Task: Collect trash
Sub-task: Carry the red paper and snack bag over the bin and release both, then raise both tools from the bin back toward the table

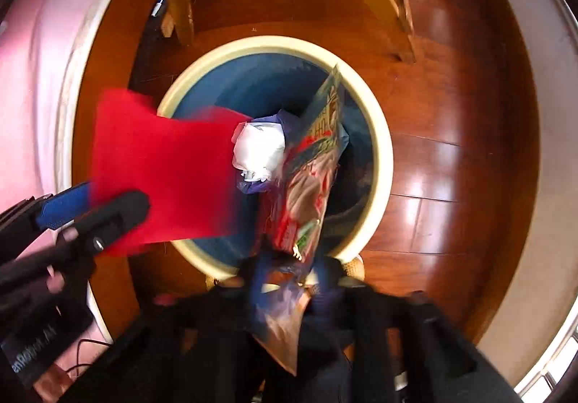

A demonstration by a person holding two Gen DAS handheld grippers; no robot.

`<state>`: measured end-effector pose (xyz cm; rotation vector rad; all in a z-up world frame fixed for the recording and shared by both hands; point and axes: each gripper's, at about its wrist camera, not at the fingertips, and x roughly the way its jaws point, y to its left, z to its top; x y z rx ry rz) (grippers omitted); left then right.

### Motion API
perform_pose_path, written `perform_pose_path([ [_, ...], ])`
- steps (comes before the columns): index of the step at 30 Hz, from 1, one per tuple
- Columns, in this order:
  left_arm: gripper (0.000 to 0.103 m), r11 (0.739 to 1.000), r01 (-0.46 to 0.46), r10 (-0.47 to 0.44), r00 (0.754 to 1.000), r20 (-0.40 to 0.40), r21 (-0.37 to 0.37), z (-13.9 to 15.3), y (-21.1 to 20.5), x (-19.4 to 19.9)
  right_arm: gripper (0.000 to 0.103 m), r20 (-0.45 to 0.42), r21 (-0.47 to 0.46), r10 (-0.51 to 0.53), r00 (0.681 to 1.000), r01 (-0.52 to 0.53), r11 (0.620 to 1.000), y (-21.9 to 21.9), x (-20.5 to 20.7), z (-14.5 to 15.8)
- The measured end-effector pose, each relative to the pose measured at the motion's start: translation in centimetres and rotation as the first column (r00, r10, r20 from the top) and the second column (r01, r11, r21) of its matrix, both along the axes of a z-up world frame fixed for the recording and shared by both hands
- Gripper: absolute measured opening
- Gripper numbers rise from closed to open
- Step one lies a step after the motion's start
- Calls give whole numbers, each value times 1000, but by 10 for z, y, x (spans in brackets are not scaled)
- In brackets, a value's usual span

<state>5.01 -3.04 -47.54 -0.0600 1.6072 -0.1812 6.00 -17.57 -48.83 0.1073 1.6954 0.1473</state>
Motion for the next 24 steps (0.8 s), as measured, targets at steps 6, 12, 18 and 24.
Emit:
perform_pose_path([
  [6,84,999,-23,22,1000,8,40,-13,9,-1,58,0,-4,-30,1000,30,1000,2,0,-10],
  [12,84,996,-35,33,999,23,78,16,26,-5,58,-2,7,-56,998,56,998,4,1,9],
  [18,84,992,-62,54,996,70,113,71,37,-8,58,28,-4,-60,998,60,998,5,0,61],
  [24,84,988,-119,102,981,164,96,149,41,-9,58,98,-22,-46,994,49,999,6,3,133],
])
